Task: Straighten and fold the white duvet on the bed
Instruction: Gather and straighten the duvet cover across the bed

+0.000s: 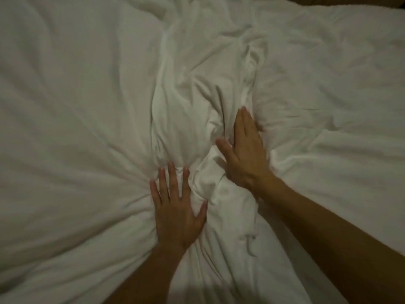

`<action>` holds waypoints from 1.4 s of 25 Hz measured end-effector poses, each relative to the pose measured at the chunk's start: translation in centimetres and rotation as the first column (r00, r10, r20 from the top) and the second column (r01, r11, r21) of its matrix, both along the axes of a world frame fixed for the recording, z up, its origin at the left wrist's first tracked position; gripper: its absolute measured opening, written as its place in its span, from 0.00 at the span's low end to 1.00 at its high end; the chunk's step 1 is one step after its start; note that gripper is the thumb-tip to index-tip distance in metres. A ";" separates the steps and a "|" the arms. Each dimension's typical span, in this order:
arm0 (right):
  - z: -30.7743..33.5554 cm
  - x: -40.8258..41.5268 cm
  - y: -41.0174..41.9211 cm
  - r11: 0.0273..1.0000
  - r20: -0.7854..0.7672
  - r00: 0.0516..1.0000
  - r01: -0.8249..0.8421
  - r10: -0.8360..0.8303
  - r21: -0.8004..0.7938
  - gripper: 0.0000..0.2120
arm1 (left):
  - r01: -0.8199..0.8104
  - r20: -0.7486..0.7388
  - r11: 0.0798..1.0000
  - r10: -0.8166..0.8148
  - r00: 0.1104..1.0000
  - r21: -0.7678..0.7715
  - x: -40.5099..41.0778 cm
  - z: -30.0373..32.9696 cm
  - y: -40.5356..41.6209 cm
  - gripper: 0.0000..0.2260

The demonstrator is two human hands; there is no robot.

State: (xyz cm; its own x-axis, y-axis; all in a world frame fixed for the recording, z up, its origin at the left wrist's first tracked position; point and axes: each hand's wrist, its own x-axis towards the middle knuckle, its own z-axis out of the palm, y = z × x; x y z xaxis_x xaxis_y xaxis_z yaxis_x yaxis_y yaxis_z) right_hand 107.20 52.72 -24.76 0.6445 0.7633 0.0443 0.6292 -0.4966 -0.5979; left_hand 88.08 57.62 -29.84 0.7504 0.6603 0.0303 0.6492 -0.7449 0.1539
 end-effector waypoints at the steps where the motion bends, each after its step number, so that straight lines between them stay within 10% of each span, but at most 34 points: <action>1: -0.4 -2.0 -4.1 0.988 0.069 0.993 -0.090 0.099 -0.122 0.49 | -0.017 0.017 0.999 0.017 1.000 0.027 0.1 -0.4 -0.1 0.34; 5: -4.5 -7.7 -15.8 0.950 0.265 0.954 -0.053 0.139 -0.308 0.47 | -0.074 0.078 0.991 0.066 0.995 0.109 0.3 -1.6 -0.4 0.36; 16: -5.0 -7.3 -14.8 0.960 0.243 0.967 -0.009 0.080 -0.280 0.48 | -0.181 -0.167 0.983 0.178 0.970 -0.002 -0.1 2.6 -3.3 0.36; 35: 42.7 -48.0 -42.2 0.932 0.316 0.881 -0.298 0.351 -0.204 0.47 | -0.273 0.084 0.959 0.267 0.960 0.072 -46.8 48.4 -39.8 0.36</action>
